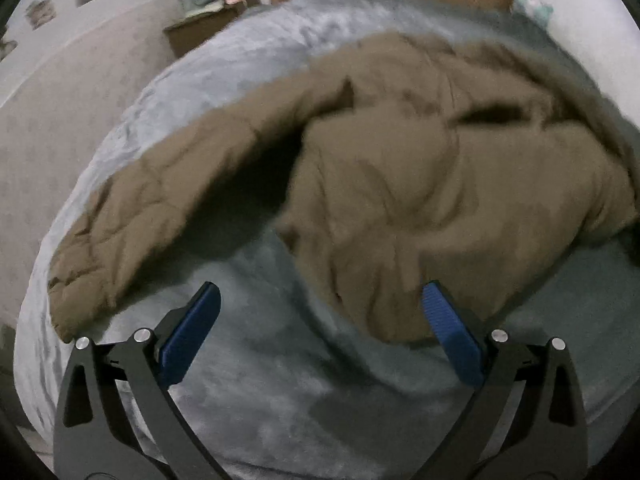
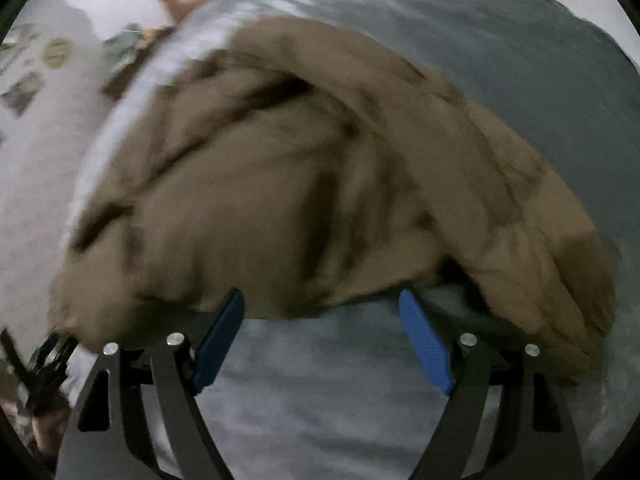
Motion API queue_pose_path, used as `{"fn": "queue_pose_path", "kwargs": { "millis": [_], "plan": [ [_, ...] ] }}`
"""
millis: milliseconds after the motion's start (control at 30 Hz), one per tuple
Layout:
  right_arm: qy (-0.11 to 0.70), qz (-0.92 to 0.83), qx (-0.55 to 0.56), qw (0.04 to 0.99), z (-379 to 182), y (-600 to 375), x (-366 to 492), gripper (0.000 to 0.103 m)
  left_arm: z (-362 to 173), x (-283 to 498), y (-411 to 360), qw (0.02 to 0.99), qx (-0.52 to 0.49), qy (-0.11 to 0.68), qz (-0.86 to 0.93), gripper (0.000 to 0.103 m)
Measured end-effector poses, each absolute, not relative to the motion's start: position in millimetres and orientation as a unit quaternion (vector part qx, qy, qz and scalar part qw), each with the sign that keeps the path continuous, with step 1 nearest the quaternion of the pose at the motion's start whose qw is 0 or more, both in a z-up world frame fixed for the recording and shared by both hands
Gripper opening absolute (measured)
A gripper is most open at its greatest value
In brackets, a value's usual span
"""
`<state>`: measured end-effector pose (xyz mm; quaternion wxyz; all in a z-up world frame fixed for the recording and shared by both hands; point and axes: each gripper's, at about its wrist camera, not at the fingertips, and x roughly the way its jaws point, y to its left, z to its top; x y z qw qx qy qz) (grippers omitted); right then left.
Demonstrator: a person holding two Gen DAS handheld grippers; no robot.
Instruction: Fold large clothes
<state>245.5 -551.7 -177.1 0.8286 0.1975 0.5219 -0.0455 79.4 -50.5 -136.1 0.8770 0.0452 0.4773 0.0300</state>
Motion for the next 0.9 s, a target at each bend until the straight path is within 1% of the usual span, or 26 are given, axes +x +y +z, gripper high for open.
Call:
{"fn": "queue_pose_path", "kwargs": {
  "millis": [67,100,267,300,333,367,400,433,467,500,533,567,600,667,800,900],
  "plan": [
    [0.528,-0.090,0.183,0.824,-185,-561,242,0.080,-146,83,-55,0.874,0.052,0.482,0.030,0.100],
    [0.517,-0.103,0.182,0.830,-185,-569,243,0.080,-148,87,-59,0.875,0.049,0.481,0.028,0.100],
    [0.460,-0.075,0.213,0.859,-182,-589,250,0.080,-164,114,-68,0.881,0.032,0.472,0.013,0.100],
    [0.456,-0.073,0.210,0.862,-182,-590,254,0.075,-166,115,-73,0.881,0.027,0.472,0.003,0.100],
    [0.456,-0.072,0.210,0.862,-185,-591,254,0.065,-171,120,-77,0.881,0.022,0.472,-0.011,0.099],
    [0.461,-0.068,0.212,0.859,-193,-592,249,0.037,-172,123,-84,0.883,0.020,0.468,-0.019,0.096],
    [0.465,-0.066,0.214,0.856,-192,-592,249,0.029,-171,114,-86,0.887,0.018,0.461,-0.026,0.081],
    [0.464,-0.064,0.216,0.857,-200,-583,245,0.026,-169,115,-87,0.888,0.017,0.459,-0.035,0.058],
    [0.462,-0.057,0.221,0.857,-199,-582,244,0.021,-168,116,-86,0.888,0.016,0.458,-0.038,0.048],
    [0.456,-0.047,0.226,0.860,-198,-582,245,0.018,-164,117,-82,0.889,0.007,0.456,-0.041,0.031],
    [0.450,-0.039,0.228,0.862,-193,-579,231,0.018,-161,117,-79,0.890,-0.001,0.454,-0.045,0.021],
    [0.445,-0.034,0.225,0.866,-189,-572,231,0.017,-158,118,-77,0.890,-0.007,0.454,-0.047,0.018],
    [0.437,-0.030,0.216,0.873,-173,-567,226,0.017,-153,117,-75,0.891,-0.006,0.452,-0.047,0.015],
    [0.422,-0.020,0.211,0.882,-156,-561,211,0.016,-134,116,-75,0.897,0.008,0.440,-0.044,0.012],
    [0.375,0.015,0.182,0.909,-98,-557,167,0.016,-73,121,-55,0.903,-0.007,0.425,-0.055,0.012],
    [0.362,0.039,0.151,0.919,-72,-545,131,0.016,-32,123,-35,0.900,-0.002,0.430,-0.068,0.014]
  ]
}}
